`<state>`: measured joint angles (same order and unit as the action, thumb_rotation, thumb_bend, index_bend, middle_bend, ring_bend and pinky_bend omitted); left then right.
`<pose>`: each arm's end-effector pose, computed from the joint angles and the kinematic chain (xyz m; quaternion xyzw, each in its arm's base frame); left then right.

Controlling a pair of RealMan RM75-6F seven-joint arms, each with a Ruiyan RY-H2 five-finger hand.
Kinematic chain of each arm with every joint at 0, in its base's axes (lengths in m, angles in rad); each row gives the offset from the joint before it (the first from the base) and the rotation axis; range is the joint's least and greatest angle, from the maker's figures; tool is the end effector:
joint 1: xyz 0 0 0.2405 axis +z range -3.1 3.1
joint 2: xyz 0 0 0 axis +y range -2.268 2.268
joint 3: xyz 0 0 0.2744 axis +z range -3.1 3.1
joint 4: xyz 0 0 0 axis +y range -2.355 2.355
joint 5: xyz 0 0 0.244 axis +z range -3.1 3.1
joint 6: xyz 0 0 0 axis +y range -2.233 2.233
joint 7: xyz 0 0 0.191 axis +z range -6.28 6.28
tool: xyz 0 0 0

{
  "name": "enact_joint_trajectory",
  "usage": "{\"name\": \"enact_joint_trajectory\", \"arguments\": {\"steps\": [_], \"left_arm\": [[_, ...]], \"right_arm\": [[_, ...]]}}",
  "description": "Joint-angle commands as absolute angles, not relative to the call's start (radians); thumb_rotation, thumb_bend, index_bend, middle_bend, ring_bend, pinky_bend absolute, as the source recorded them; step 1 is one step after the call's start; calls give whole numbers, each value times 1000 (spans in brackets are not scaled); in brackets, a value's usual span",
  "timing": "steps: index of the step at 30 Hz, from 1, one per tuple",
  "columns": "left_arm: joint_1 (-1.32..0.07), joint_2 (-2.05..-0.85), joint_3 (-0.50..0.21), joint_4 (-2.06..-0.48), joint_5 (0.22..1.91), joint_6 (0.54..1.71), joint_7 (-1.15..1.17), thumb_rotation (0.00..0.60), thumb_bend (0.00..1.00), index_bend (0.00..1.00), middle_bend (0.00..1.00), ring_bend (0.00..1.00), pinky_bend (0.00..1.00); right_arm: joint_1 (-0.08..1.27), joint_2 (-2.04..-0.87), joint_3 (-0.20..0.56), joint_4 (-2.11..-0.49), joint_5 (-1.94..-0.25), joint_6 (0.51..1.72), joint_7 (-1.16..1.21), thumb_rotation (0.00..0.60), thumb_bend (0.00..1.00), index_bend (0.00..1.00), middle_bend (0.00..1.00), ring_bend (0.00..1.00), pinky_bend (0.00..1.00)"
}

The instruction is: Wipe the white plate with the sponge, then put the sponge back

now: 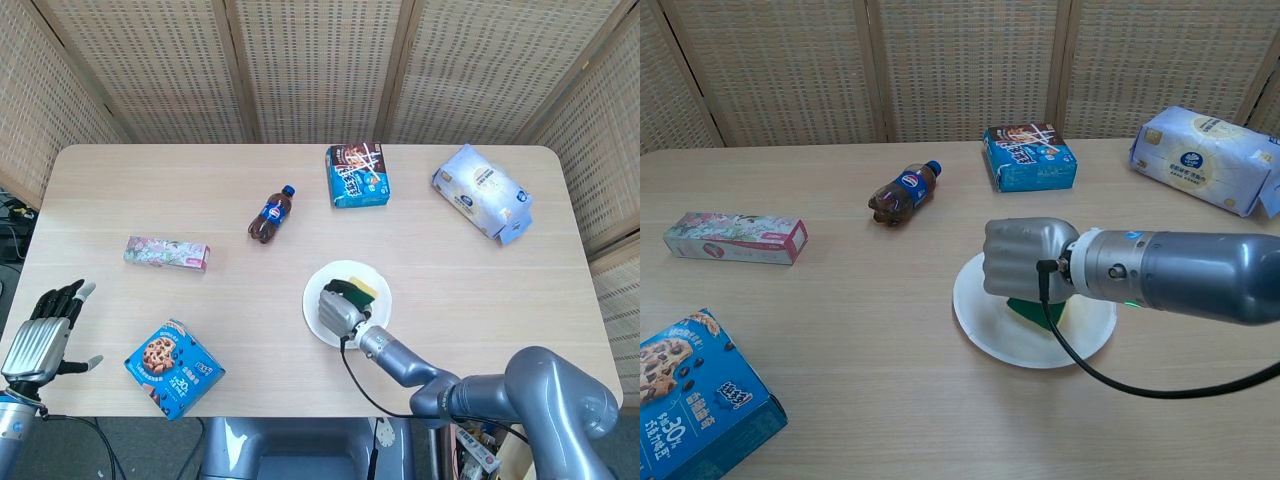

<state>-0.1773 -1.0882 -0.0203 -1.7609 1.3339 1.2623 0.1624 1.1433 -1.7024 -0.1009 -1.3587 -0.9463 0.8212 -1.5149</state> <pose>-0.3313 0.2453 0.0942 -0.6309 -0.4547 -0.3001 0.5524 -0.0878 -0.3801 -0.1714 0.8896 0.2431 0.0576 0.3823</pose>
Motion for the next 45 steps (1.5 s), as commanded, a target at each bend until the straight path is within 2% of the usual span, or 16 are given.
{"name": "enact_joint_trajectory", "arguments": {"steps": [1, 16, 23, 28, 45], "left_arm": [[-178, -1088, -19, -1761, 1334, 1261, 162, 600, 0, 0, 0, 0, 0], [-176, -1080, -9, -1770, 1351, 1267, 148, 600, 0, 0, 0, 0, 0], [-178, -1081, -8, -1769, 1345, 1261, 150, 600, 0, 0, 0, 0, 0], [-181, -1081, -9, -1771, 1341, 1258, 150, 600, 0, 0, 0, 0, 0], [-187, -1078, -13, -1765, 1326, 1250, 139, 600, 0, 0, 0, 0, 0]], "right_arm": [[1146, -1706, -119, -1361, -935, 823, -1530, 600, 620, 599, 590, 479, 689], [1149, -1714, -151, -1367, -919, 840, -1511, 600, 620, 603, 592, 479, 693], [1161, -1637, -113, -1452, -959, 889, -1463, 600, 621, 605, 592, 479, 693], [1179, -1609, -93, -1478, -920, 880, -1458, 600, 620, 605, 593, 479, 693], [1168, -1733, -161, -1302, -878, 846, -1471, 600, 624, 606, 593, 479, 693]]}}
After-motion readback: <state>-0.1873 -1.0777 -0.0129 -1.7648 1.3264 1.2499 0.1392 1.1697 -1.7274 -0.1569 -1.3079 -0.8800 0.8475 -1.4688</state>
